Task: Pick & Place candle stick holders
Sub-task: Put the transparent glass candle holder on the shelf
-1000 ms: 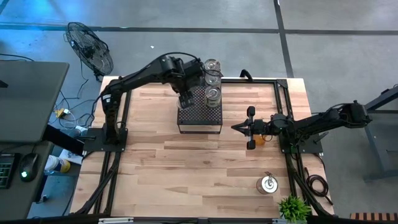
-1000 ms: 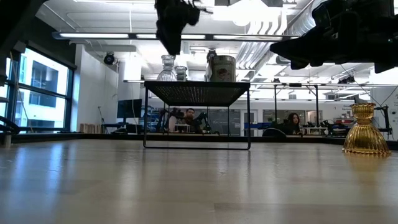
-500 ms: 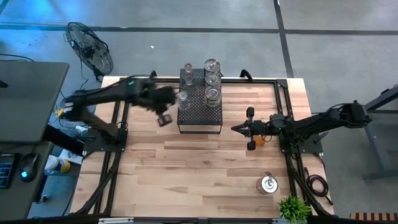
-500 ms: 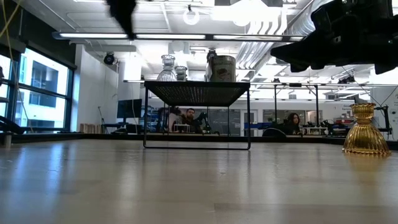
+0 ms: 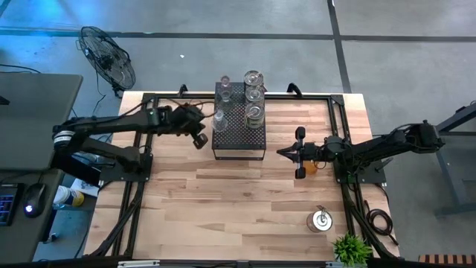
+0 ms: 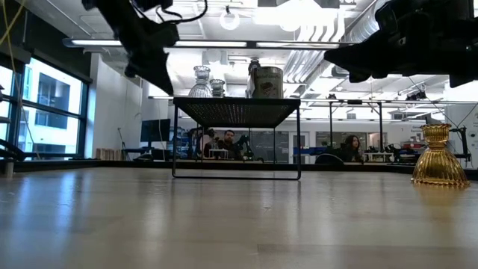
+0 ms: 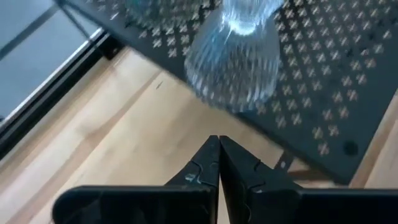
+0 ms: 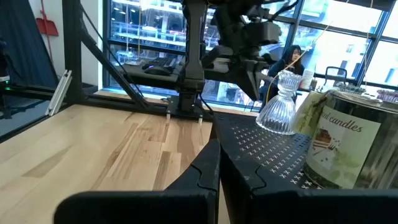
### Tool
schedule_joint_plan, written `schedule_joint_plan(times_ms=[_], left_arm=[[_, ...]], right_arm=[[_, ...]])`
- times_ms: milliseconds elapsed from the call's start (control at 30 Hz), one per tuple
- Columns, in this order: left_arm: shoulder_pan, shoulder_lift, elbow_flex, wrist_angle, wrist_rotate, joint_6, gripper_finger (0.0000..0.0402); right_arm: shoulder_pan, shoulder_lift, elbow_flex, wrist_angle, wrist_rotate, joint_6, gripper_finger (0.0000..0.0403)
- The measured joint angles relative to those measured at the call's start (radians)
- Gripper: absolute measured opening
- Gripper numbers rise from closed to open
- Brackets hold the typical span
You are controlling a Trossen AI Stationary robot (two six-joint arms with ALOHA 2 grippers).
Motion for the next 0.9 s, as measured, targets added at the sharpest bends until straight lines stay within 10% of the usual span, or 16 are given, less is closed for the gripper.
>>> schedule_joint_plan(times_ms=[300,900], left_arm=[[0.071,0.104,0.001,0.161,0.162,0.082,0.0000],[0.074,0.121,0.001,0.264,0.143,0.159,0.0000]], right_arm=[[0.000,0.000,0.000,-0.006,0.000,0.000,0.0001],[0.000,0.000,0.001,-0.006,0.007,0.011,0.0002]])
